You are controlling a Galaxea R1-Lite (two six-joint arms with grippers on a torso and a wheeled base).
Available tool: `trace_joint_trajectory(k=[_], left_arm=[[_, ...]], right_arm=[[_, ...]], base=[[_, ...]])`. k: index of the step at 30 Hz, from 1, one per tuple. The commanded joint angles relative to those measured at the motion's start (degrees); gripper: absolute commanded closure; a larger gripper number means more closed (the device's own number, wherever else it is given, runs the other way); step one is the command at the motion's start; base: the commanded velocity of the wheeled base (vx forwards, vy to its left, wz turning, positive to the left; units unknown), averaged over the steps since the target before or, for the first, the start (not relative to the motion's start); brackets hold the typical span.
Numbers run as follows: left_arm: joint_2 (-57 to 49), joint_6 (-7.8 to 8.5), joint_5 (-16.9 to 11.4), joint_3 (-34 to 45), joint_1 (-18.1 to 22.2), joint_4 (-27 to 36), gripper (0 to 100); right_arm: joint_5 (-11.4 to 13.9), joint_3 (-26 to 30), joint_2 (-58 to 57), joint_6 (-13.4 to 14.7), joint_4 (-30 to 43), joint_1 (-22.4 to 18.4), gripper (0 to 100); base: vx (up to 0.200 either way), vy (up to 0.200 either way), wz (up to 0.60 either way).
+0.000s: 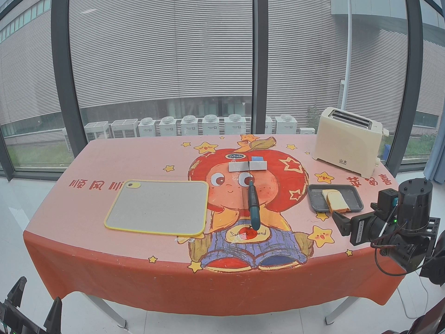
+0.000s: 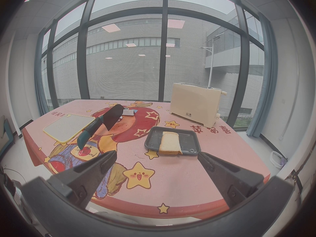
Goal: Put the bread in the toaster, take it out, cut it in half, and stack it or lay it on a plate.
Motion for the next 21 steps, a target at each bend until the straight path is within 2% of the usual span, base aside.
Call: trace_joint_trajectory(k=[1,3,8,14,21], left_arm=[[0.08,0.04,0.00,1.01,-0.04,0.01,0],[0.08,0.04,0.00,1.01,-0.04,0.01,0],[0.08,-0.14,0.09,1.01,-0.04,0.01,0],[0.08,0.04,0.00,1.01,0.04,0.01,0],[0.08,0.21,0.00,1.01,0.04,0.01,0]], right_arm=[[0.02,-0.02,0.11,-0.04,-0.05,0.05,0],[0.02,-0.02,0.11,-0.04,-0.05,0.05,0],[0.02,0.07,0.19,-0.04,0.04,0.14,0],[0.02,0.16,0.19,-0.04,0.04,0.14,0],[0.02,0.16,0.19,-0.04,0.04,0.14,0]], base=[[0.000,0.200,0.00],[0.000,0.200,0.00],[0.000,0.000,0.00],[0.200,0.000,0.00],[0.000,0.000,0.00]])
